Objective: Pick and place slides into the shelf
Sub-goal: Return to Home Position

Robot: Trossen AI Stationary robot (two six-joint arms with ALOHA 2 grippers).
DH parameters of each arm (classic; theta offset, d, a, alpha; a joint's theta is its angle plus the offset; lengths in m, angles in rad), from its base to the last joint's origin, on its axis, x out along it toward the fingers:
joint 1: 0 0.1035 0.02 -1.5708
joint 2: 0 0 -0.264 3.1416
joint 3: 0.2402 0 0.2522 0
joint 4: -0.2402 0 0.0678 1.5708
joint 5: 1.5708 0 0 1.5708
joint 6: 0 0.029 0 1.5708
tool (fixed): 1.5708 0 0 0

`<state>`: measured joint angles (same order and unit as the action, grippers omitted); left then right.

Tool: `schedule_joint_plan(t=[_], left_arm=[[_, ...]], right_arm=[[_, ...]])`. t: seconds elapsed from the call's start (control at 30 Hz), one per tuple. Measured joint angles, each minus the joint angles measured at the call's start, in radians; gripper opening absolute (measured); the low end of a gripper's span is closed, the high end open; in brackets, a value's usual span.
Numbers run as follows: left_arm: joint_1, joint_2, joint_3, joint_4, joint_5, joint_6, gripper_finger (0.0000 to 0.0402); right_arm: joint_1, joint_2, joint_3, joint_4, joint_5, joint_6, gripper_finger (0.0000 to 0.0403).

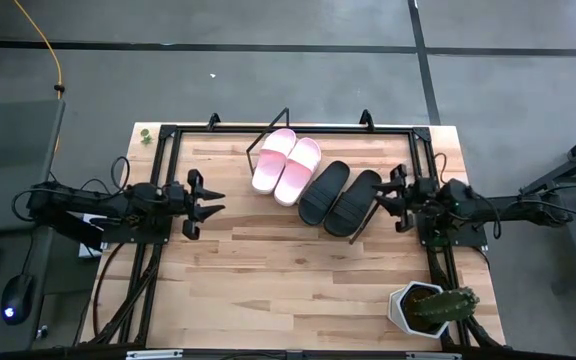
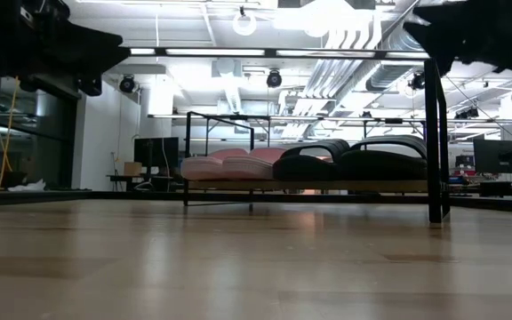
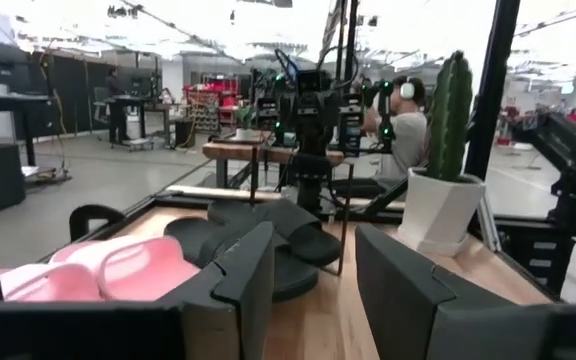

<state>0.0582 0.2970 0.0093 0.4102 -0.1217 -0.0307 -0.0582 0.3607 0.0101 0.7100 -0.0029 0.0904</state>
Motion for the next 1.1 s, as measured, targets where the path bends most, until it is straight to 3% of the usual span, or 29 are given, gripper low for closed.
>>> schedule_joint_plan(t=[0.4, 0.67, 1.1], left_arm=[[0.0, 0.0, 0.0, -0.026, -0.003, -0.01, 0.0128], [0.0, 0.0, 0.0, -0.073, -0.003, -0.024, 0.0128], [0.0, 0.0, 0.0, -0.097, -0.003, -0.028, 0.0128]], right_arm=[[0.0, -0.001, -0.001, -0.183, 0.016, 0.018, 0.0128], [0.0, -0.002, -0.001, -0.204, -0.012, 0.021, 0.0128], [0.0, -0.003, 0.002, -0.275, -0.17, 0.047, 0.0128]])
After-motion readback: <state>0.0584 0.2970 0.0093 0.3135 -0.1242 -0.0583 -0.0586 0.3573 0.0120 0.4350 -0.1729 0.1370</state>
